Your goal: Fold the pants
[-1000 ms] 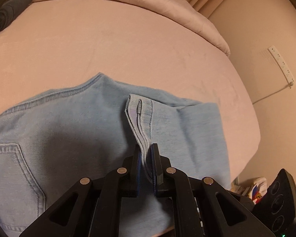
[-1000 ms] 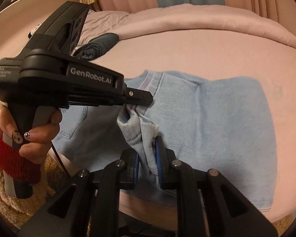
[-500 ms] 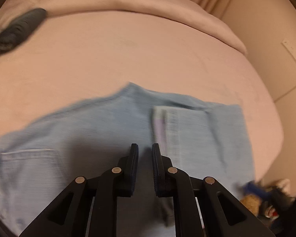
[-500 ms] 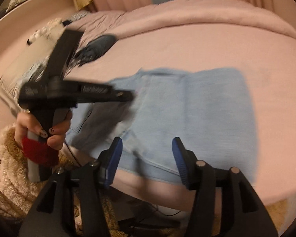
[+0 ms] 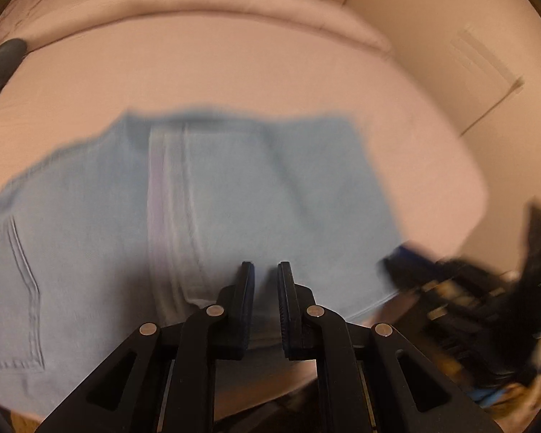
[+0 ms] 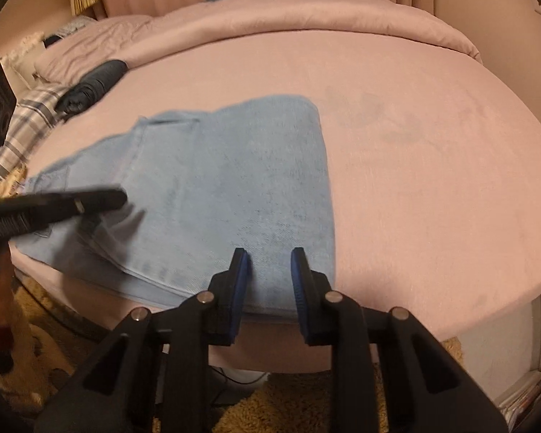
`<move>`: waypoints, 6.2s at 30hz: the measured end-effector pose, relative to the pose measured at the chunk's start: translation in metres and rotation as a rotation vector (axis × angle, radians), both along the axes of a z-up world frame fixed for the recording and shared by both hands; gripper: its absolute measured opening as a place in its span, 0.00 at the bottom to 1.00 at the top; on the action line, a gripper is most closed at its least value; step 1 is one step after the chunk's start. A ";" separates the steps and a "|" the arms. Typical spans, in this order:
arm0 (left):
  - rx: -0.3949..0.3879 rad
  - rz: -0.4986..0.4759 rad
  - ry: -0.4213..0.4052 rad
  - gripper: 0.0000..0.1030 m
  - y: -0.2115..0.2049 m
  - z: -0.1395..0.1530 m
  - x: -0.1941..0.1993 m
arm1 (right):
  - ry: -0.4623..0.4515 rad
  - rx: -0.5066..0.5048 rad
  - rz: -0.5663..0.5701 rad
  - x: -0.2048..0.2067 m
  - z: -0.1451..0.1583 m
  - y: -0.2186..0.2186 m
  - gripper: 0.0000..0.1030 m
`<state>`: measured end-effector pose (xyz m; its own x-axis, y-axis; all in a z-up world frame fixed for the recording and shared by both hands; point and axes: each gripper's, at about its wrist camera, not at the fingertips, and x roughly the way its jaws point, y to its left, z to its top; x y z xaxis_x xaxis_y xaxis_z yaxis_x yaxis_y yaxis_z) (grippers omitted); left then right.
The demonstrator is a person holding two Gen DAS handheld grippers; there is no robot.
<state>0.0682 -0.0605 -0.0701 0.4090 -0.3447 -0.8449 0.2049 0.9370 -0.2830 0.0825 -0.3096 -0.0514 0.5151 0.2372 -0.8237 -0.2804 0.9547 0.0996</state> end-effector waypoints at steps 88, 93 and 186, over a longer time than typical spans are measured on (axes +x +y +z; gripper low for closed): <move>0.027 0.715 -0.145 0.71 0.246 0.046 -0.089 | -0.067 -0.017 -0.037 0.005 0.025 0.039 0.46; -0.014 0.760 -0.046 0.71 0.268 0.017 -0.076 | -0.058 -0.005 0.012 0.003 0.023 0.062 0.46; -0.052 0.402 -0.040 0.60 0.159 0.047 -0.065 | 0.048 0.423 0.187 0.027 0.040 0.094 0.12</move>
<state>0.0032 0.0984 -0.0236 0.5520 -0.1926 -0.8113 -0.1629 0.9293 -0.3315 0.1098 -0.2161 -0.0114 0.3953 0.6429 -0.6561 -0.4299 0.7607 0.4864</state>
